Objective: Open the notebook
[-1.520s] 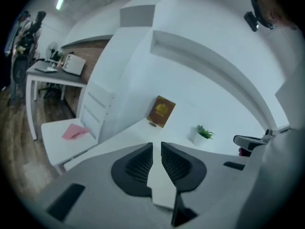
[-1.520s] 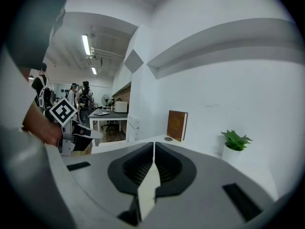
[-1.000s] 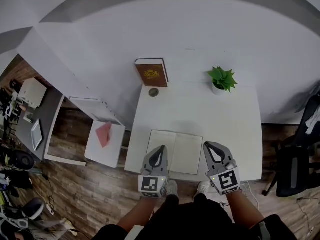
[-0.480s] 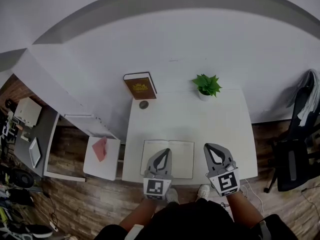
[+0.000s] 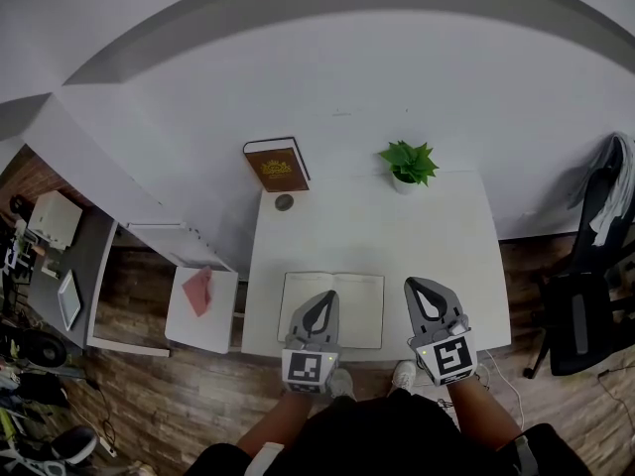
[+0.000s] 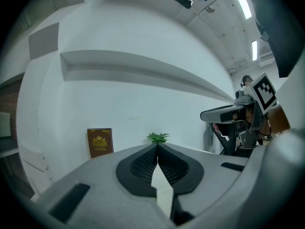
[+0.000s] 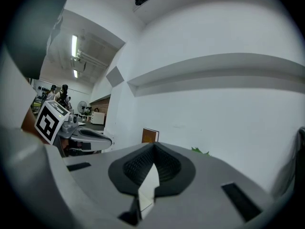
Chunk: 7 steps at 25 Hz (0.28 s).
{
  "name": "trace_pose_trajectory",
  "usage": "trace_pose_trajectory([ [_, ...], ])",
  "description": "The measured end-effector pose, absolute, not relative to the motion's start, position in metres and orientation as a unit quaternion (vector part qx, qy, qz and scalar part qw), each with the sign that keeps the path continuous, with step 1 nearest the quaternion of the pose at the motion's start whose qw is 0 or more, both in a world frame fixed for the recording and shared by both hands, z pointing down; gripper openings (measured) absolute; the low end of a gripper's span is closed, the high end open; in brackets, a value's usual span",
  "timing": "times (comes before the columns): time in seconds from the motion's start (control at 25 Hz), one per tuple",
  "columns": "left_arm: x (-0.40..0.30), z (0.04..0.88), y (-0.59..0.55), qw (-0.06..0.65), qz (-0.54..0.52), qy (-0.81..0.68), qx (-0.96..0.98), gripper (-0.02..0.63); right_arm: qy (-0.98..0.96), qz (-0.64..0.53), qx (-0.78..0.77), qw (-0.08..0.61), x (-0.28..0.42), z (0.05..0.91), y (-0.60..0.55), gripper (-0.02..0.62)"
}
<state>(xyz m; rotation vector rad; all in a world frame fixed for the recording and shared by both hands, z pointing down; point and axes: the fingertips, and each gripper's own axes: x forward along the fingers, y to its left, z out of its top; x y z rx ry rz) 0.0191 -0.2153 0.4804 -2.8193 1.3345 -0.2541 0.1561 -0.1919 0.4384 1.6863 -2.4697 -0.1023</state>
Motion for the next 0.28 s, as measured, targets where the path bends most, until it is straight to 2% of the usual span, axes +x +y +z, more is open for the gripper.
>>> trace_pose_trajectory([
  [0.28, 0.0199, 0.4788, -0.2167, -0.005, -0.074, 0.432, -0.899, 0.006, -0.817, -0.015, 0.574, 0.05, 0.1556, 0.4346, -0.1951, 0.003],
])
